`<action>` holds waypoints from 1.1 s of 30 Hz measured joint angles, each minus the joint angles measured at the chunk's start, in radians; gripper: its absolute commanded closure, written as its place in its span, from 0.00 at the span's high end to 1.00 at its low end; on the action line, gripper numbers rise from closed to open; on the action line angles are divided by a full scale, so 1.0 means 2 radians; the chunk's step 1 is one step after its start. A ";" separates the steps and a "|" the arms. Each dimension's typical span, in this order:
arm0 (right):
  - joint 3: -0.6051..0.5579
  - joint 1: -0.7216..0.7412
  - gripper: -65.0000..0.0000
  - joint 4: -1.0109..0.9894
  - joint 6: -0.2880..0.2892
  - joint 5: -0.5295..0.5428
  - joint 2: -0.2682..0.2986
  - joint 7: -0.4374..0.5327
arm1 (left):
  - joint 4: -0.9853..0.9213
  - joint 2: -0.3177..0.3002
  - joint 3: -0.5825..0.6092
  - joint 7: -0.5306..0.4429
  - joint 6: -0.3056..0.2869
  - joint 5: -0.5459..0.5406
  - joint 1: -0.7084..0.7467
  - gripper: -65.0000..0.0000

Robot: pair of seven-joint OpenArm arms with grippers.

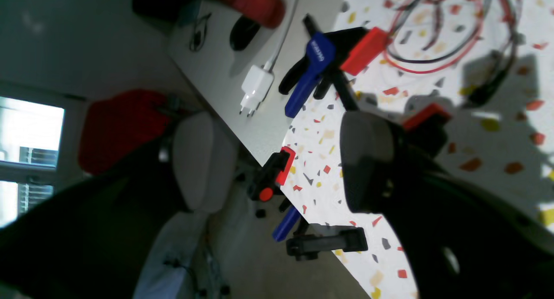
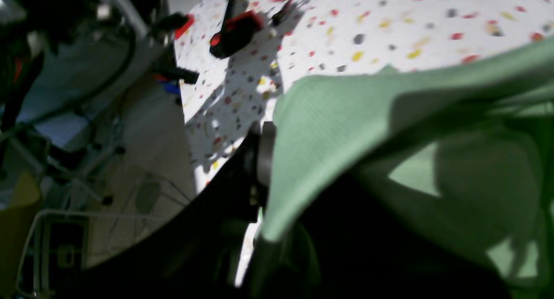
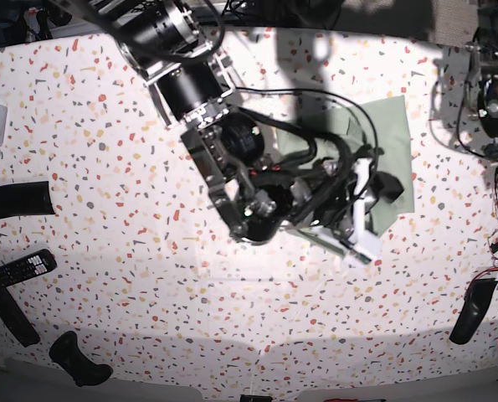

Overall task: Fold the T-shirt properly
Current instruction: 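Carry the shirt end over toward the left gripper with the right gripper, then withdraw the right gripper and press the folded bundle with the left gripper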

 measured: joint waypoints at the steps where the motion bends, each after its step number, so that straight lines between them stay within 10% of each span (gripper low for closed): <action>1: -0.006 0.000 0.00 0.000 0.000 0.000 0.000 0.000 | 0.000 0.000 0.000 0.002 0.000 0.000 0.000 0.66; 5: -0.025 0.000 0.00 0.000 0.000 0.000 0.000 0.002 | 0.000 0.000 0.000 0.004 0.000 -0.017 0.000 0.66; 10: -0.057 0.000 0.49 0.000 0.000 0.002 0.000 0.004 | 0.000 0.000 0.000 0.004 0.000 -0.030 0.000 0.66; 22: -0.082 0.027 0.50 0.000 0.000 0.023 0.000 0.059 | 0.000 0.000 0.000 0.002 -0.001 -0.035 0.000 0.66; 33: 0.176 0.081 0.50 0.027 0.002 -0.118 0.005 -0.012 | 0.162 -0.001 0.000 -0.088 -0.097 -0.356 0.009 0.66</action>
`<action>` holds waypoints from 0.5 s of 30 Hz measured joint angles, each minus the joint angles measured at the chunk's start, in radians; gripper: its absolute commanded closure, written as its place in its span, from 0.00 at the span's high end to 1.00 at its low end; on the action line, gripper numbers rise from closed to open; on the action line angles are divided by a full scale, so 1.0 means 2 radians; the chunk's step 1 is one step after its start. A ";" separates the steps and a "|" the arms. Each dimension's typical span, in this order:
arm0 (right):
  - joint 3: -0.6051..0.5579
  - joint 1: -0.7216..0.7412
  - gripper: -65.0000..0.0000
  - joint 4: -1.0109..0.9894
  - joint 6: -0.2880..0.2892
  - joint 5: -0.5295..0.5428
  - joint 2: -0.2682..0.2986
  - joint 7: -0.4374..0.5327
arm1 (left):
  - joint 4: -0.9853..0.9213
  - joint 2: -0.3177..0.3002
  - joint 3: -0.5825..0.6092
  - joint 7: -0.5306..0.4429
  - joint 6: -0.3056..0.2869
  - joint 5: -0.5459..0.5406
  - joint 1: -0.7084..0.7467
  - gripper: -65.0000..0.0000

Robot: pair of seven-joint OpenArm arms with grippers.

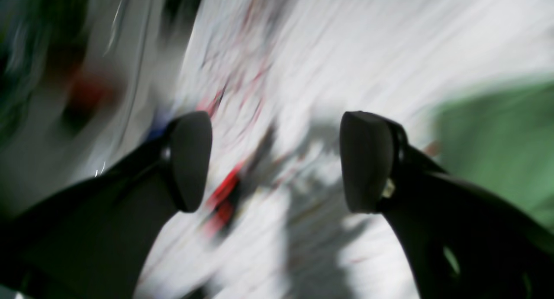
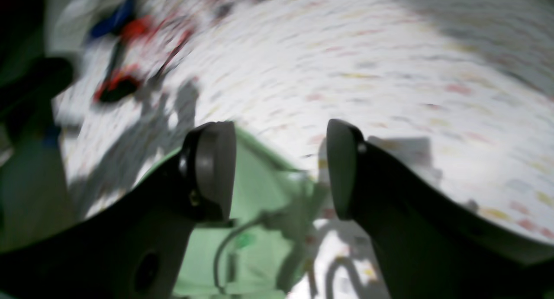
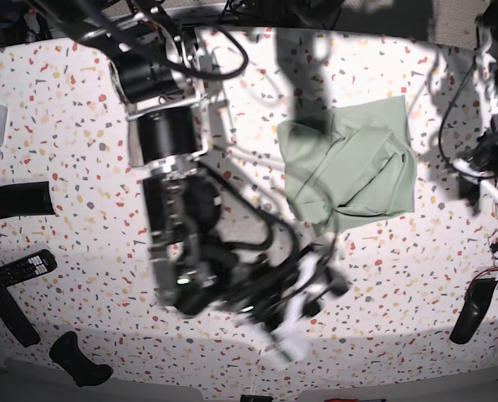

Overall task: Fold the T-shirt properly
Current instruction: 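Withdraw the right gripper and press the folded bundle with the left gripper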

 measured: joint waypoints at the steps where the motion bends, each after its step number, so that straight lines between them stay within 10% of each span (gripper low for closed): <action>1: 0.018 0.001 0.50 0.003 0.000 0.003 0.008 0.001 | 0.019 0.000 0.000 -0.015 -0.014 -0.054 0.003 0.66; 5: 0.079 -0.004 0.50 0.004 0.000 0.002 0.065 -0.003 | 0.041 0.024 0.000 -0.065 -0.121 -0.169 0.017 0.66; 15: 0.162 -0.044 0.50 0.004 0.000 0.012 0.202 -0.009 | 0.009 0.178 0.001 -0.117 -0.217 -0.251 0.014 0.66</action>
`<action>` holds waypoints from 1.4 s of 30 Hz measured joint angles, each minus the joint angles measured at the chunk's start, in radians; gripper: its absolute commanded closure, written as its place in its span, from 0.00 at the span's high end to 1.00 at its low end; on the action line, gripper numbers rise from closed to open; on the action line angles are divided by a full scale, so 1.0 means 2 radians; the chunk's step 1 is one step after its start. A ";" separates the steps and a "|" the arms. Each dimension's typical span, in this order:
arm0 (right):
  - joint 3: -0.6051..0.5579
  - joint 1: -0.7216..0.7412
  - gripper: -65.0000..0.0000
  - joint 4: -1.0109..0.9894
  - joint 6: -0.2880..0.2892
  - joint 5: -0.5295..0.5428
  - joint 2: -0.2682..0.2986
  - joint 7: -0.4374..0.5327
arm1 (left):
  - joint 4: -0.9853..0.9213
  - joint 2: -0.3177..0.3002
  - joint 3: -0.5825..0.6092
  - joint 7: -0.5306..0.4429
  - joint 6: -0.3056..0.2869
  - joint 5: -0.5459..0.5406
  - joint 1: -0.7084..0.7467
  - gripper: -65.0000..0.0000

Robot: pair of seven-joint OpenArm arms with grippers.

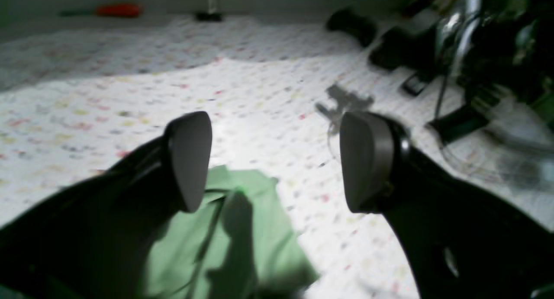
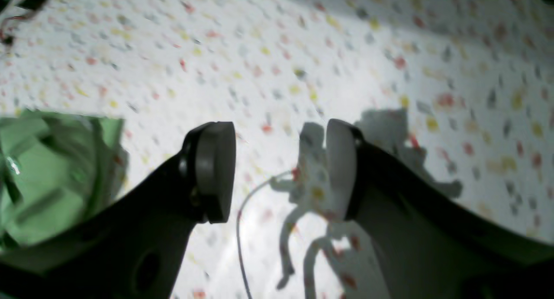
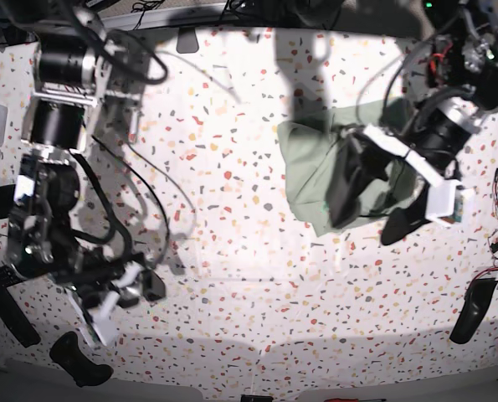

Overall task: Fold the T-shirt properly
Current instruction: 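Withdraw the right gripper and press the folded bundle with the left gripper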

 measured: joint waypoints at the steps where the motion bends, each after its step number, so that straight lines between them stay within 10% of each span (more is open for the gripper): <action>1: 0.005 -0.006 0.50 0.000 0.000 0.011 0.009 -0.001 | -0.014 0.012 0.005 -0.007 0.001 0.004 -0.002 0.66; 11: 0.030 -0.015 0.50 0.000 0.000 0.044 0.038 -0.012 | -0.180 0.064 0.176 -0.012 0.026 0.128 -0.113 0.66; 18: 0.030 -0.015 0.50 0.000 0.000 0.047 0.038 -0.012 | -0.185 0.061 0.262 -0.034 0.041 0.377 -0.104 0.66; 29: 0.030 -0.015 0.50 0.000 0.000 0.048 0.038 -0.012 | -0.257 -0.047 0.261 -0.023 0.158 0.373 -0.086 0.66; 42: 0.030 -0.015 0.50 0.000 0.000 0.048 0.038 -0.011 | -0.230 -0.126 0.263 0.030 0.158 0.361 -0.072 0.66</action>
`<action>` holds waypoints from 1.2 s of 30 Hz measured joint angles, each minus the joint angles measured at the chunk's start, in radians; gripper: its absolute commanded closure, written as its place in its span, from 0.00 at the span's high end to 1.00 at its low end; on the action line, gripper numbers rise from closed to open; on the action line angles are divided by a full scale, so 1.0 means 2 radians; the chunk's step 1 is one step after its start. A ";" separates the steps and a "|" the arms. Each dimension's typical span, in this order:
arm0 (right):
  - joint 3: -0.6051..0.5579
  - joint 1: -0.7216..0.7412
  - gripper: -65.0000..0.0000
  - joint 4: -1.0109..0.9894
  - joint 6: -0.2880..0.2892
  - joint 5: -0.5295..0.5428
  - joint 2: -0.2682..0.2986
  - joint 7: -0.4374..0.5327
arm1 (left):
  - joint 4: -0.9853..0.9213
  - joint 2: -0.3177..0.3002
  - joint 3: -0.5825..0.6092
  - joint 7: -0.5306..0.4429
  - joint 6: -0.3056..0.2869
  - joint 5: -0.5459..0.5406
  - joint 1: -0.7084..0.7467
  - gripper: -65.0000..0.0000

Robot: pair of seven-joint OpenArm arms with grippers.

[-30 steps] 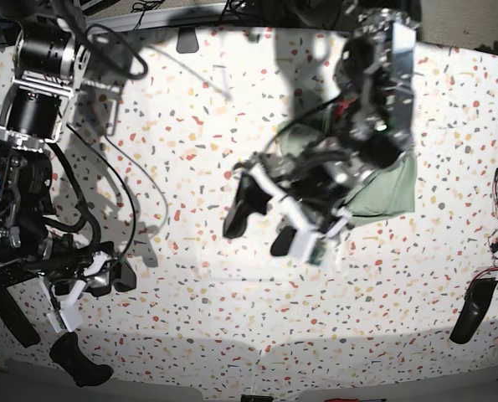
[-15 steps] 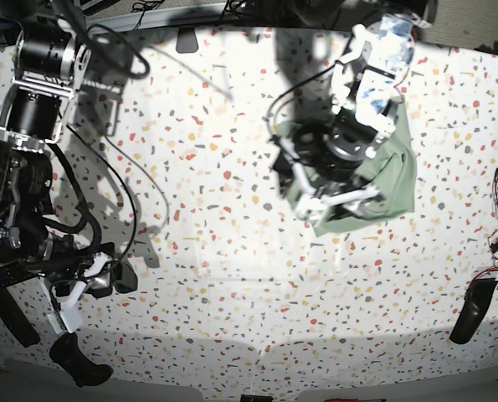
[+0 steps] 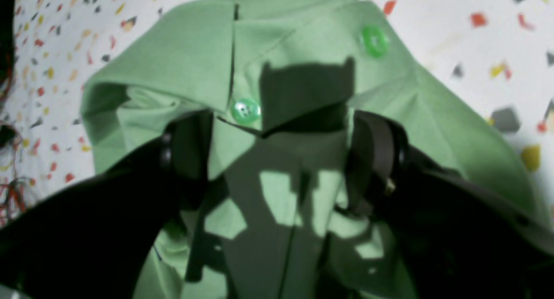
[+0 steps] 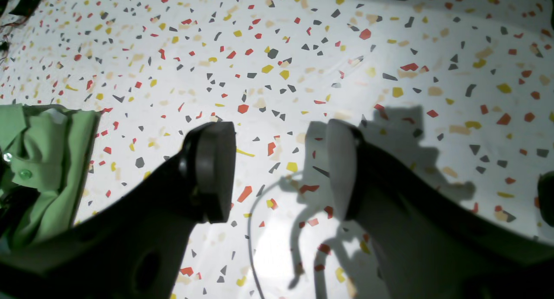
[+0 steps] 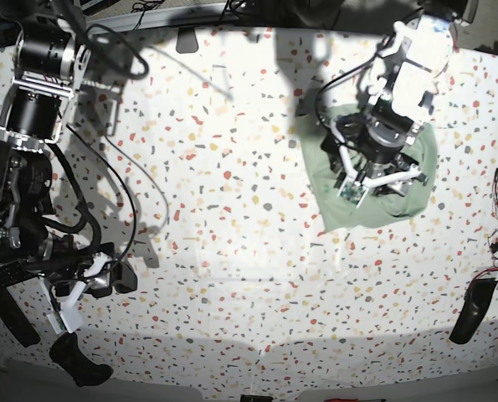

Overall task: Fold the T-shirt properly
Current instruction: 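Withdraw the right gripper and press the folded bundle with the left gripper, then grasp and smooth the folded shirt edges with the left gripper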

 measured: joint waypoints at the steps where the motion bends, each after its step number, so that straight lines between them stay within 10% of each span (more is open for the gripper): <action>1: 0.000 0.000 0.50 0.000 0.000 0.000 0.000 0.000 | 0.012 -0.005 0.000 0.002 0.000 0.000 0.001 0.66; 6: 0.000 0.000 0.50 0.000 0.000 0.000 0.000 0.002 | 0.087 -0.023 0.000 0.010 0.002 0.001 0.000 0.66; 18: 0.000 0.000 0.50 0.000 0.000 0.000 0.000 0.001 | 0.052 -0.089 0.000 0.037 0.128 0.041 0.069 0.66; 29: 0.000 0.000 0.50 0.000 0.000 0.000 0.000 0.002 | 0.153 -0.075 0.000 0.035 0.130 0.041 0.083 0.66; 36: 0.000 0.000 0.50 0.000 0.000 0.000 -0.001 0.002 | 0.204 -0.075 0.000 -0.051 0.130 0.035 0.074 0.66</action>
